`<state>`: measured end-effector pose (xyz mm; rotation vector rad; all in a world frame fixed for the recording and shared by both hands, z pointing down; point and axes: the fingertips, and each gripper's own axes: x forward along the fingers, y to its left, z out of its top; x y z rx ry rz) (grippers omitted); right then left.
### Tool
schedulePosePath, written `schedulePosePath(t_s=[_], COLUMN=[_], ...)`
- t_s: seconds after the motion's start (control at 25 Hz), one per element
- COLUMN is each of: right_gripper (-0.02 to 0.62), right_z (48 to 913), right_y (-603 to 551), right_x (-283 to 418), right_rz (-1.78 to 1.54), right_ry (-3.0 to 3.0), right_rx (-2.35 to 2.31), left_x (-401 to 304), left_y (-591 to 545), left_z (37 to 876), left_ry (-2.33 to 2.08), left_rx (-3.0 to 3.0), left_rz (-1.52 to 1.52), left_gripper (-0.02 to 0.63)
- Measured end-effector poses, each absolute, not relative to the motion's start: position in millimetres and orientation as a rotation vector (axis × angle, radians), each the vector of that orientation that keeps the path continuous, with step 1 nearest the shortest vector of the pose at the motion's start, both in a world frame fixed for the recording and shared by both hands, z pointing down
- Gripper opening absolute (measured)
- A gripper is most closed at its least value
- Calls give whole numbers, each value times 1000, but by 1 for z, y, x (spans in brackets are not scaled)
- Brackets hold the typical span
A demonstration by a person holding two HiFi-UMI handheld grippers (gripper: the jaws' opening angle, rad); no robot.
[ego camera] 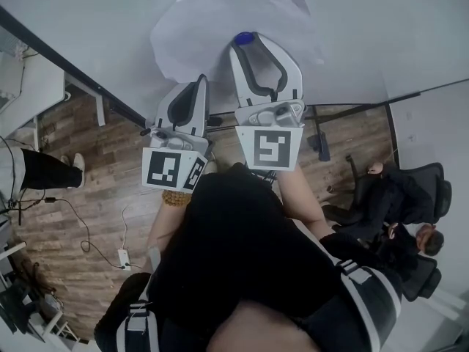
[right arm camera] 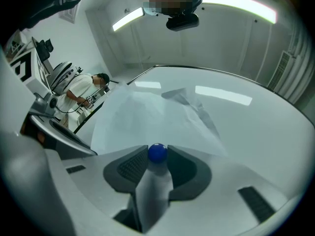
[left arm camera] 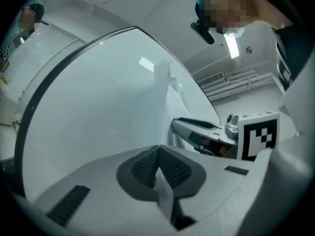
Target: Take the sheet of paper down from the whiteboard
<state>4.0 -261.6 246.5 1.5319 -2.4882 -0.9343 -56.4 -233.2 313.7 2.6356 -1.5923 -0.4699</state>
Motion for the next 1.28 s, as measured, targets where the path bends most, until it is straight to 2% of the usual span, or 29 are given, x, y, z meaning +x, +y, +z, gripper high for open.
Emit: schedulePosePath(t_s=[1.28], right_gripper=[118], right_z=[256], right_y=[-268], right_x=[4], right_rz=[-873], right_ry=[-2512], right_rx=[1516], left_x=[-75], left_y=[-223], left_z=[349], left_ry=[-1651], left_rx=[2565], left_rz=[-394], left_gripper=[8])
